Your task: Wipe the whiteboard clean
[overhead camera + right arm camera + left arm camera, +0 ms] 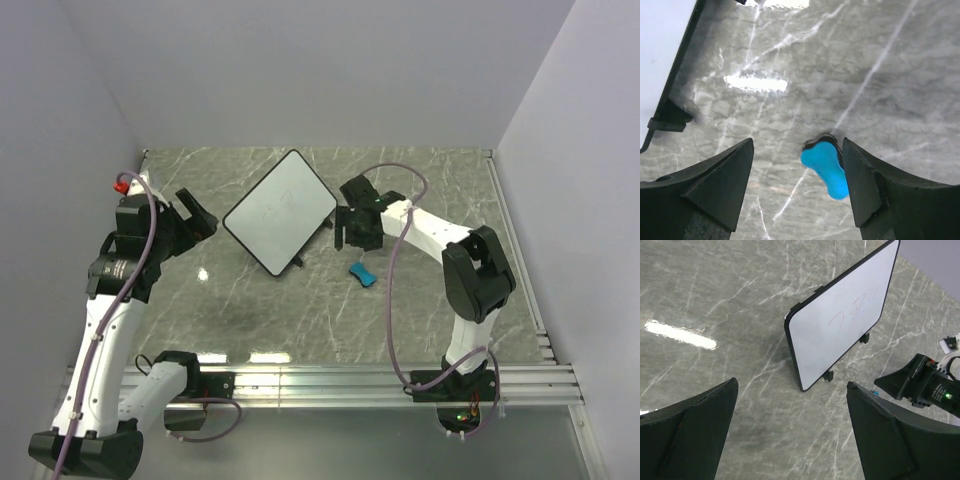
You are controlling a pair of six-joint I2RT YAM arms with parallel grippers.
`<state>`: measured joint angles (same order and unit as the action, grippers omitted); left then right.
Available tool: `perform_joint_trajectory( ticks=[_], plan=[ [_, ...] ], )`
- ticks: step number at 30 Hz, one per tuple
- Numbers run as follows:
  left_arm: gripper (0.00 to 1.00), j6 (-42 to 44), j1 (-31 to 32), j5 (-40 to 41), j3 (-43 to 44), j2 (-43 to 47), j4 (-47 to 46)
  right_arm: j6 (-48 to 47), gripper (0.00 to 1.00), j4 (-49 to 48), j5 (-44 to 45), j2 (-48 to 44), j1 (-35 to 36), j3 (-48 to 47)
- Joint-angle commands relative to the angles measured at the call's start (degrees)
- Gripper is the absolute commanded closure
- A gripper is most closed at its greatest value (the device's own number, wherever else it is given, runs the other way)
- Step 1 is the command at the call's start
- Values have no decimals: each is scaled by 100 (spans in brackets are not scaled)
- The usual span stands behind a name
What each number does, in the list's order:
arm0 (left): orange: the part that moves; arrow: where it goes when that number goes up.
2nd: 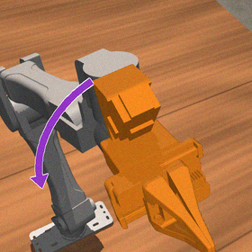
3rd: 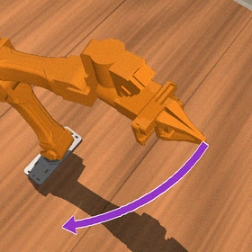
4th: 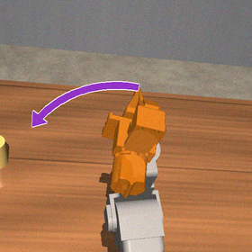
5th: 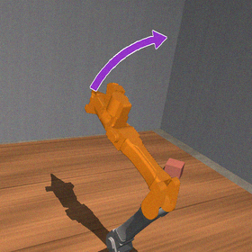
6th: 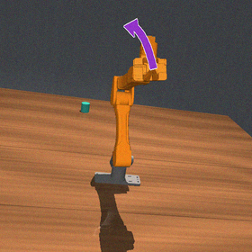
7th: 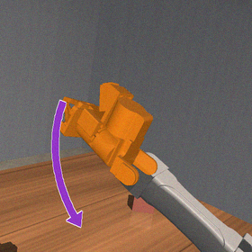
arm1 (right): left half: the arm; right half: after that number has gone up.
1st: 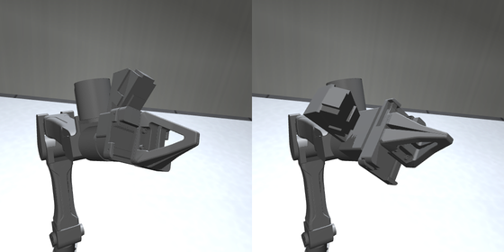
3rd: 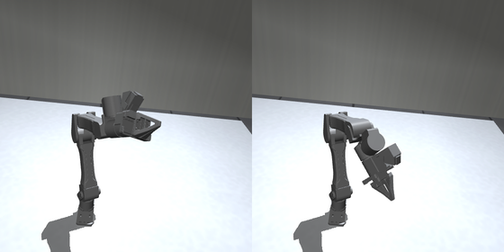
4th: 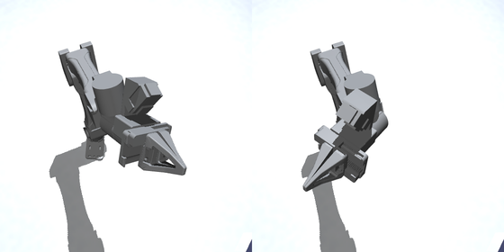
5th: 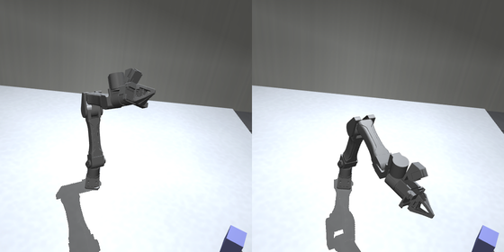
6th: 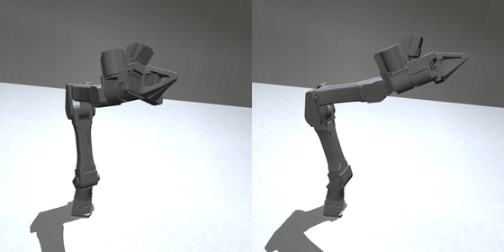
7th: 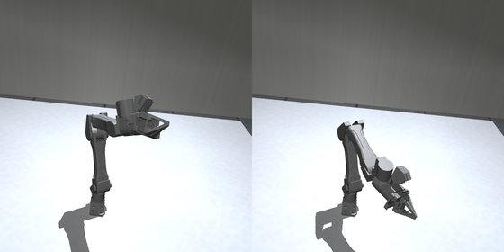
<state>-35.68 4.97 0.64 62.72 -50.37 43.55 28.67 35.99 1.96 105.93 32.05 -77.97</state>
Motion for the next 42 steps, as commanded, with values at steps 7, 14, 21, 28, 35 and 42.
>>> perform_joint_trajectory(
  ticks=[7, 14, 21, 28, 35, 42],
  plan=[
    [2, 70, 21, 182, -102, 519, 206, -422, 26, 251, 630, -845, 55, 870],
    [1, 70, 21, 234, -32, 607, 321, -757, 27, -249, 455, -1083, 134, 1495],
    [1, 123, 21, 103, 197, 467, 347, -845, 27, -487, 428, -952, 187, 1523],
    [1, 140, 21, 85, 320, 502, 540, -898, 28, -400, 446, -548, 371, 1109],
    [1, 193, 21, 182, 408, 625, 786, -889, 29, -487, 481, -354, 592, 1258],
    [2, 176, 21, 164, 303, 722, 796, -722, 44, -558, 613, -257, 592, 1513]
  ],
)
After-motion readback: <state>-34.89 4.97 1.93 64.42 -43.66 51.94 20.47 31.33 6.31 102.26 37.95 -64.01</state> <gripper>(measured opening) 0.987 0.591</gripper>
